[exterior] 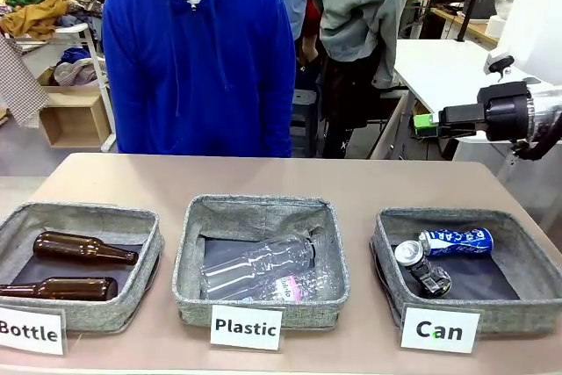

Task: Sort the can waste into the basket.
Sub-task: Pick up the can waste from the table and place it in the right Fabric basket.

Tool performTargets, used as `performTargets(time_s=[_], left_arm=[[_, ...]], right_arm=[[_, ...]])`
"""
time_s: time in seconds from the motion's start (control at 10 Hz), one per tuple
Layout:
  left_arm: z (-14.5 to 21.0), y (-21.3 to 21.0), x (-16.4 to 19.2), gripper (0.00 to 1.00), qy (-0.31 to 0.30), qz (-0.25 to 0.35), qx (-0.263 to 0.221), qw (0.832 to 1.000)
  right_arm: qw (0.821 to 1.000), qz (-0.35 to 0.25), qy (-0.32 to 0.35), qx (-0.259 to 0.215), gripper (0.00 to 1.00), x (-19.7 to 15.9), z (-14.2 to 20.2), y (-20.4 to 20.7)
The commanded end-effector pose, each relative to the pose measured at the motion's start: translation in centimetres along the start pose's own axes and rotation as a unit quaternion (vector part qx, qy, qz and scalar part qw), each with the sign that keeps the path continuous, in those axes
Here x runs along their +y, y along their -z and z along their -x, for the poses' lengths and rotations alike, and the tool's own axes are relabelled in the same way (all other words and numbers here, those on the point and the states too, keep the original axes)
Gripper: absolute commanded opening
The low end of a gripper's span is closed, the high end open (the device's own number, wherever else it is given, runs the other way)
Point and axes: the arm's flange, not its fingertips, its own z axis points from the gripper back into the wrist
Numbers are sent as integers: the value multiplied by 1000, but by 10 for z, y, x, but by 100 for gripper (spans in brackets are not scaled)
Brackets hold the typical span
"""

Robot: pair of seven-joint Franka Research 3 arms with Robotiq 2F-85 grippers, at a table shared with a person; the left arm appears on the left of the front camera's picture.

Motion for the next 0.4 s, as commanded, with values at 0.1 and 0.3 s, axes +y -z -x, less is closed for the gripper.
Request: performTargets(time_s=[0.1,0.3], left_arm=[[-1,3,-3,100,-5,8,-6,1000],[-1,3,-3,100,-5,8,-6,1000]], right_arm=[[1000,6,7,4,100,3,-6,-2],[1000,6,7,4,100,3,-6,-2]])
